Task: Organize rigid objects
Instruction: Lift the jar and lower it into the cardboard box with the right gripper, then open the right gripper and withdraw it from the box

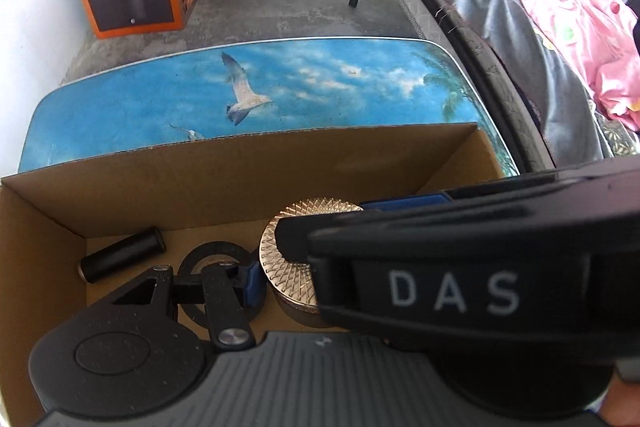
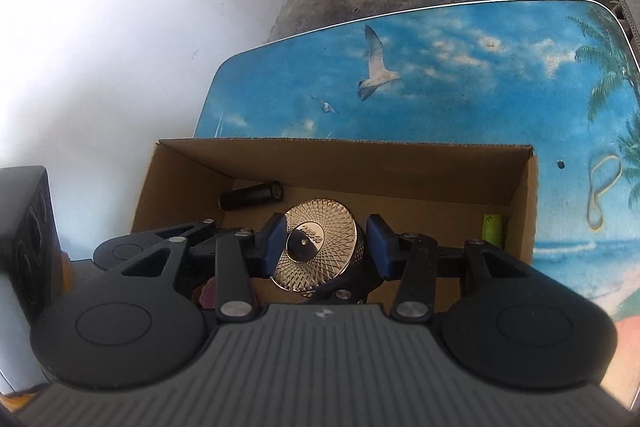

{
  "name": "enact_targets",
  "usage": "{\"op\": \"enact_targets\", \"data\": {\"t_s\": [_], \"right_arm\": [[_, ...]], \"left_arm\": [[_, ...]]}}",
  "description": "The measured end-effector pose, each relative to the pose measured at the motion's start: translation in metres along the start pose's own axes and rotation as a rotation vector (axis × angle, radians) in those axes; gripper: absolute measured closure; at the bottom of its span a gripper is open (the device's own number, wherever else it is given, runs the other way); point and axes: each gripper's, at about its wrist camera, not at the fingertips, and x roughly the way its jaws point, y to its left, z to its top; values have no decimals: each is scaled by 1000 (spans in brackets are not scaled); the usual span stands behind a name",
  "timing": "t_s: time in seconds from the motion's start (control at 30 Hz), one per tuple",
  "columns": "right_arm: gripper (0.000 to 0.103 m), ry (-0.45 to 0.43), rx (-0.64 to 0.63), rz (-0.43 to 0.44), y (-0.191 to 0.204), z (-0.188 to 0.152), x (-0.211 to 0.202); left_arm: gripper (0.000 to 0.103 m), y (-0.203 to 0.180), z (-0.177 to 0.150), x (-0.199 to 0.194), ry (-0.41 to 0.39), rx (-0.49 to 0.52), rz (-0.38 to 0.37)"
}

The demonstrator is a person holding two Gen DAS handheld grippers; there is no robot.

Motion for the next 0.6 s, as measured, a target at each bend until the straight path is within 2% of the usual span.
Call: {"op": "enact_targets", "data": {"t_s": [0.4, 0.6], "right_arm": [[59, 53, -40, -58, -10, 13, 33], [60, 47, -64, -80, -9, 13, 37]], "left_arm": [[45, 9, 11, 33, 89, -63, -28], [43, 10, 11, 37, 105, -85, -57]]}}
